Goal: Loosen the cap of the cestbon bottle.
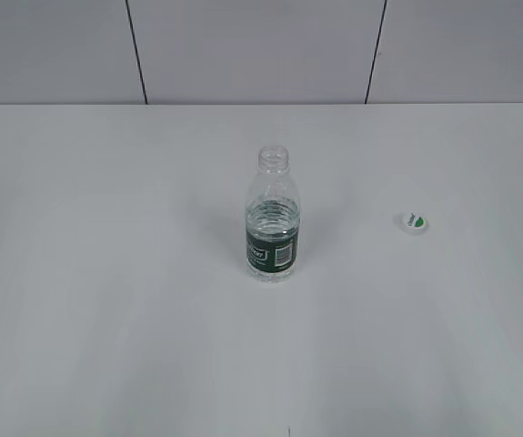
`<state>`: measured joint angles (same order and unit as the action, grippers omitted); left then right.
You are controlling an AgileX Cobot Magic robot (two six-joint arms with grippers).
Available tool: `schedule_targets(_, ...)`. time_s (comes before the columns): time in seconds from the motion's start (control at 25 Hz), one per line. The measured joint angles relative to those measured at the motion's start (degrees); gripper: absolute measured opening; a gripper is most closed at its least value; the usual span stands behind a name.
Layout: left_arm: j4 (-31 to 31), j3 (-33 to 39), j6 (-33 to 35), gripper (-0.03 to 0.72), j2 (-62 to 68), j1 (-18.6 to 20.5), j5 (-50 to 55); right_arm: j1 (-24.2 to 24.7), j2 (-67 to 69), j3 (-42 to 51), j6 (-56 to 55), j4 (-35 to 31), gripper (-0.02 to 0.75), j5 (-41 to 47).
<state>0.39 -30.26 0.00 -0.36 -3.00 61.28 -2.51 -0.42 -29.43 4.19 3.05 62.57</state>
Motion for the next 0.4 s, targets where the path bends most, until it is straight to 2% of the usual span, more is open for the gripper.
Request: schedule_targets(0.4,0.0,0.0,0.0,0.401,0.0,0.0,0.0,0.0,0.0,0.0,0.0,0.0,0.373,0.0)
